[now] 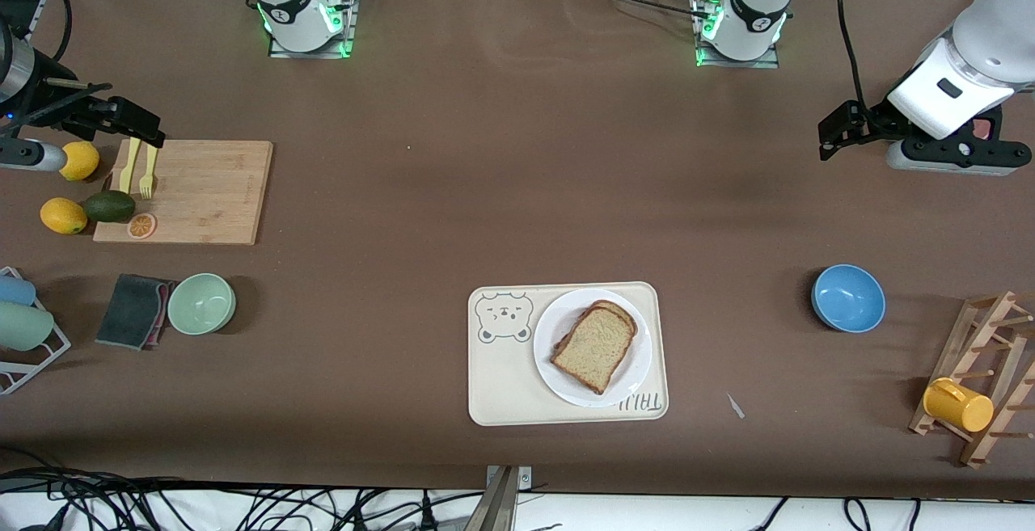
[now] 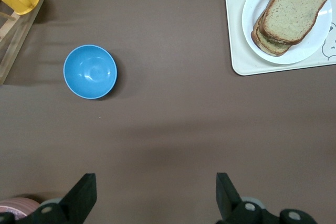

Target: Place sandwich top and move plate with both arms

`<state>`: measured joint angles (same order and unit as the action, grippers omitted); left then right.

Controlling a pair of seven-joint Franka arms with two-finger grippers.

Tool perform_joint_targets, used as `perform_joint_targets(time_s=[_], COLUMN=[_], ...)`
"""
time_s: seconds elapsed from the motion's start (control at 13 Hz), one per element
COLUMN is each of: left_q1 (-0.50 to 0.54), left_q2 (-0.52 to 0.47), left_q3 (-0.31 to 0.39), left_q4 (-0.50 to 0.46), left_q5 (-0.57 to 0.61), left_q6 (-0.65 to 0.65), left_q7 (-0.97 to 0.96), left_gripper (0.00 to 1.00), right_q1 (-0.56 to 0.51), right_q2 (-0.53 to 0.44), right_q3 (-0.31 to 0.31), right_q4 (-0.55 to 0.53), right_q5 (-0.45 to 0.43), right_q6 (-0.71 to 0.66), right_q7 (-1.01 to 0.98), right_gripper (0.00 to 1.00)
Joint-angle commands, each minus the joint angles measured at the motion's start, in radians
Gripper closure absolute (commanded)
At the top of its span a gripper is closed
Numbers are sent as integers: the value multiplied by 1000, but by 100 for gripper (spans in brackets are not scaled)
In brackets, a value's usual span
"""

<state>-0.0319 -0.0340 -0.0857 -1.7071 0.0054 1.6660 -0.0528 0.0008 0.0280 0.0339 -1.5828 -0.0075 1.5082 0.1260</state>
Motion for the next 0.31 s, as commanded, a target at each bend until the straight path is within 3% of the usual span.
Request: perform_joint_targets(time_s=[0.0, 0.23], left_q1=[0, -3], left_q2=[16, 16], left_q3=[1, -3], left_q4=[32, 32], left_q5=[-27, -27], left_q6=[-9, -9], left_q7=[-6, -7], left_gripper=[0, 0], right_q1=[-4, -4], right_q2=[1, 1], right_q3=[3, 1], right_q4=[18, 18], right_q5=[17, 17], right_q6=[-6, -8], right_q7=[15, 12], right_gripper=[0, 0])
